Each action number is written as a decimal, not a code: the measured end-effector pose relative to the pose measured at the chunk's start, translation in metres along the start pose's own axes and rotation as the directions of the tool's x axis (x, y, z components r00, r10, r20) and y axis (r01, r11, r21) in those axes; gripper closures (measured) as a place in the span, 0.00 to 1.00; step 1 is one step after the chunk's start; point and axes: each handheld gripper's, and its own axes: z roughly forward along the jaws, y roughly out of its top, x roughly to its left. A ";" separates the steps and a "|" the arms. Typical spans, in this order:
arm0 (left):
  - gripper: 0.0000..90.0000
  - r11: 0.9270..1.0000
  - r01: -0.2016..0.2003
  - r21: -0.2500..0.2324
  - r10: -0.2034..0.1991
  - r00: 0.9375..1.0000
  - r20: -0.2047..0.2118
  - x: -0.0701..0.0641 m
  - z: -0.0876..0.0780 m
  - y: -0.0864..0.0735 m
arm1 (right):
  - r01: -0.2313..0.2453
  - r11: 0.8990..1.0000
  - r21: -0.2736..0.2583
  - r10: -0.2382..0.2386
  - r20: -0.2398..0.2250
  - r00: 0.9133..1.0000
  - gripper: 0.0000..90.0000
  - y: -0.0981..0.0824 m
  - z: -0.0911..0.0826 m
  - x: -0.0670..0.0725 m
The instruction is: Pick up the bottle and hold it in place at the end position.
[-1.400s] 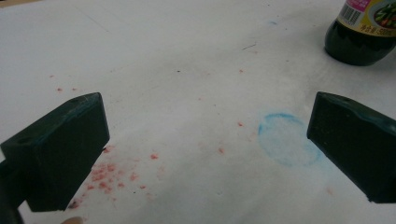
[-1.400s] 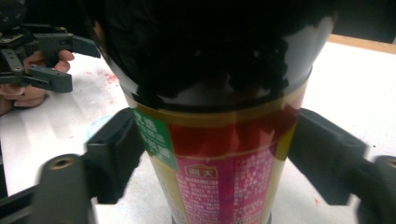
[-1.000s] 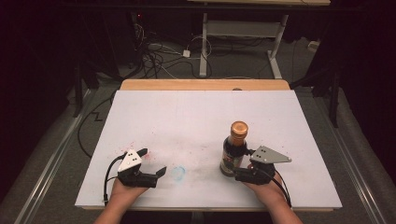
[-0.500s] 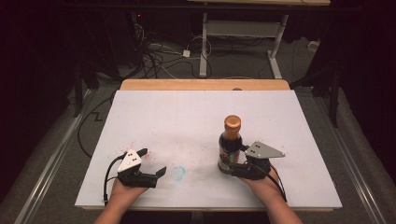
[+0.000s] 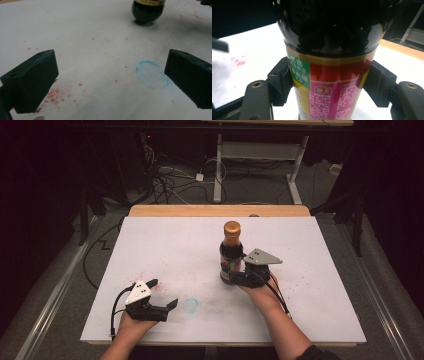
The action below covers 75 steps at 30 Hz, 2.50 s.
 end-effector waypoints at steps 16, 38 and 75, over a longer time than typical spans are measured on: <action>0.00 1.000 0.000 -0.002 0.000 1.000 0.006 0.000 -0.001 0.000 | -0.026 1.000 -0.010 0.026 0.045 0.999 0.36 0.017 0.055 -0.017; 0.00 1.000 0.008 -0.010 -0.008 1.000 0.014 0.001 -0.001 -0.001 | -0.019 1.000 -0.010 0.019 0.023 1.000 0.35 0.001 0.048 -0.013; 0.00 1.000 -0.001 0.001 0.001 0.998 0.071 -0.008 0.051 0.054 | -0.060 0.998 0.033 0.059 0.051 0.997 0.29 -0.046 -0.036 -0.030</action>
